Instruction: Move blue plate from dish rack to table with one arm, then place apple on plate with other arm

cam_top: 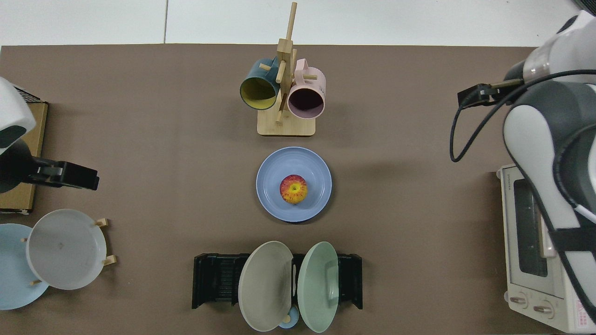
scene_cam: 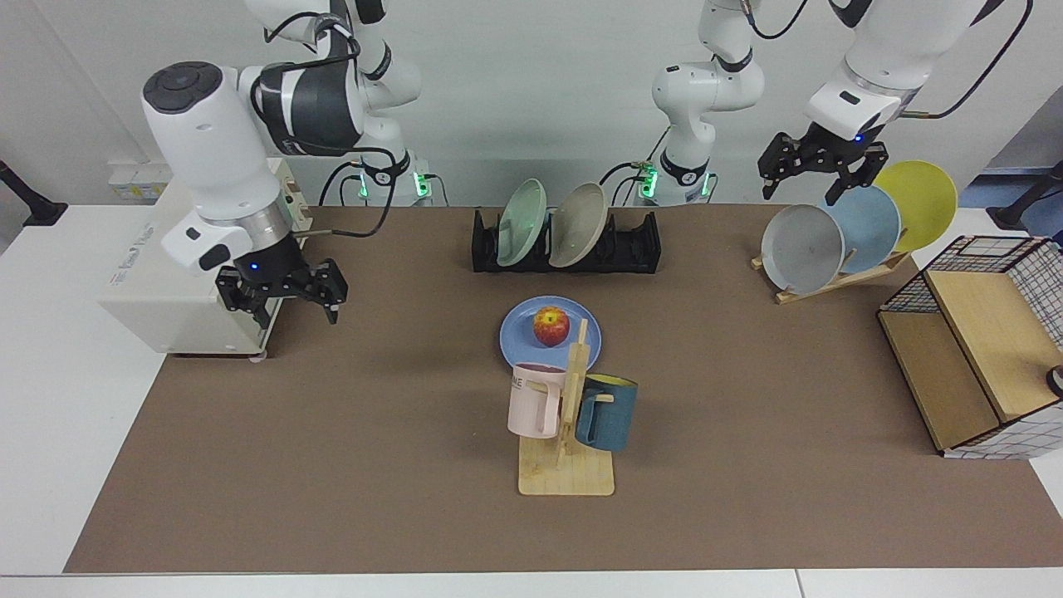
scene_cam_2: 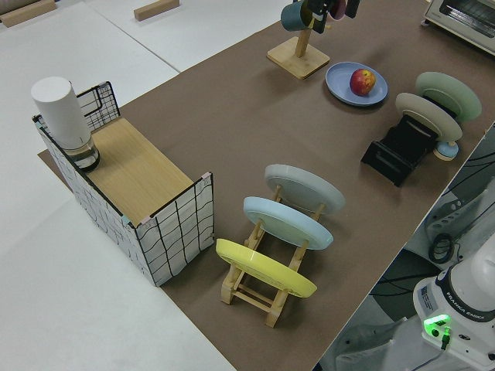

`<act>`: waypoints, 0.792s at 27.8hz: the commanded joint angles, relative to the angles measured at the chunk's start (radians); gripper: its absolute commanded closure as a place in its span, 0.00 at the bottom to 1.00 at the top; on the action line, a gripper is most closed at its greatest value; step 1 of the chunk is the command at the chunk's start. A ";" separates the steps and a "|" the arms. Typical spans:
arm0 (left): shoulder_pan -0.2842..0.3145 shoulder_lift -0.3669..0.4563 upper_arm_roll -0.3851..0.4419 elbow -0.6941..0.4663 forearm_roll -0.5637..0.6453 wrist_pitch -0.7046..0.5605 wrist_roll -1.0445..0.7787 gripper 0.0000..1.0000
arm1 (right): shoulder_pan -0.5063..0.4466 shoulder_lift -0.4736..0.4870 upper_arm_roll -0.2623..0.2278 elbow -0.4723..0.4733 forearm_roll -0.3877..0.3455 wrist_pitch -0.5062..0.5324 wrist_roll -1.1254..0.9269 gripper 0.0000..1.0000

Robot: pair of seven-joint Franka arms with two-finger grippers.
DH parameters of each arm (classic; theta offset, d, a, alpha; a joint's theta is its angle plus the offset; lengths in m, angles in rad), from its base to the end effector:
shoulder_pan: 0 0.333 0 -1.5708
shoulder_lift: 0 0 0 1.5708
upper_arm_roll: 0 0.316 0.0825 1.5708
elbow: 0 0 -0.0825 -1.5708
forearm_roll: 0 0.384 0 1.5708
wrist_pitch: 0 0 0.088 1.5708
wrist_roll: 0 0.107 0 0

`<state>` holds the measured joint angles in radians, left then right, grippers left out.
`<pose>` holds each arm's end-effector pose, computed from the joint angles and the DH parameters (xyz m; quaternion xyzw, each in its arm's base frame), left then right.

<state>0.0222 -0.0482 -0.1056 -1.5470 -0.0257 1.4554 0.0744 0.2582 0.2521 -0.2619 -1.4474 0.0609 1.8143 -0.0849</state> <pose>0.5254 -0.0485 0.6517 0.9965 -0.0799 -0.0219 0.0102 0.6479 0.0224 0.5595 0.9973 0.0409 0.0615 0.0048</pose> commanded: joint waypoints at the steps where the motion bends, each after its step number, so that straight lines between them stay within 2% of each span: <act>1: 0.012 -0.019 0.003 -0.001 0.012 -0.004 0.007 0.00 | -0.022 -0.157 0.013 -0.206 -0.003 0.019 -0.088 0.00; 4: 0.012 -0.019 0.003 -0.001 0.012 -0.004 0.007 0.00 | -0.020 -0.194 0.013 -0.243 -0.004 0.013 -0.085 0.00; 8: 0.012 -0.021 0.003 -0.001 0.012 -0.004 0.007 0.00 | -0.020 -0.218 0.013 -0.245 -0.006 -0.010 -0.050 0.00; 13: 0.012 -0.019 0.003 -0.001 0.012 -0.004 0.007 0.00 | -0.008 -0.261 0.015 -0.243 -0.006 -0.093 0.025 0.00; 22: 0.012 -0.021 0.003 -0.001 0.012 -0.004 0.007 0.00 | -0.019 -0.264 0.013 -0.222 -0.023 -0.105 0.028 0.00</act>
<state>0.0309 -0.0585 -0.1015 -1.5467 -0.0257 1.4554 0.0744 0.2439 0.0056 -0.2543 -1.6548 0.0567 1.7166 -0.0820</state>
